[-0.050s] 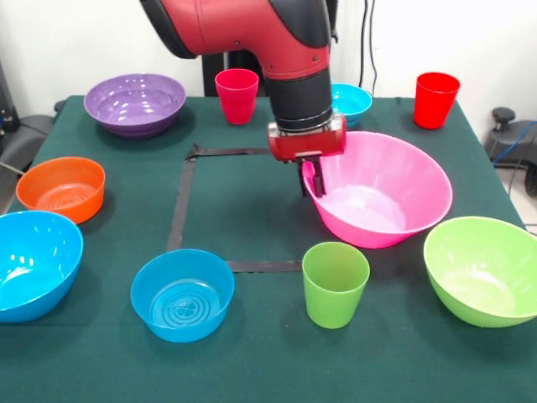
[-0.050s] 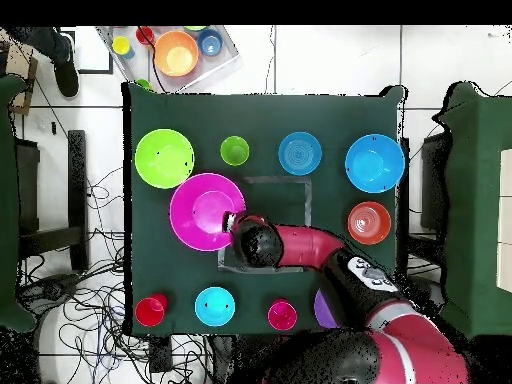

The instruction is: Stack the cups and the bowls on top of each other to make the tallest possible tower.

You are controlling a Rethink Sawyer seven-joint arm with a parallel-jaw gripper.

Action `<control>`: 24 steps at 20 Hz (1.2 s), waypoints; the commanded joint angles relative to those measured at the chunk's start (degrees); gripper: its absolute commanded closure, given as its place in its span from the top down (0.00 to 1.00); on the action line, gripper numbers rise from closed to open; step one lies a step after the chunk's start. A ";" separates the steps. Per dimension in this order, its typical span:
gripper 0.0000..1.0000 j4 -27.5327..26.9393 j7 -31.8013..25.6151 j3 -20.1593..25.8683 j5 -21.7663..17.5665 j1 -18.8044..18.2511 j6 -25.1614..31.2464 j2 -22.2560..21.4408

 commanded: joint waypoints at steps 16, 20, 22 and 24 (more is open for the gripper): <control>0.00 -4.49 -10.04 6.85 -16.29 -13.64 10.92 2.70; 0.00 -4.84 -7.68 6.39 -19.48 -14.35 7.47 5.40; 0.00 -4.33 -6.30 5.83 -20.82 -14.26 6.10 5.72; 0.00 -4.04 -5.01 5.39 -21.54 -13.87 5.24 5.47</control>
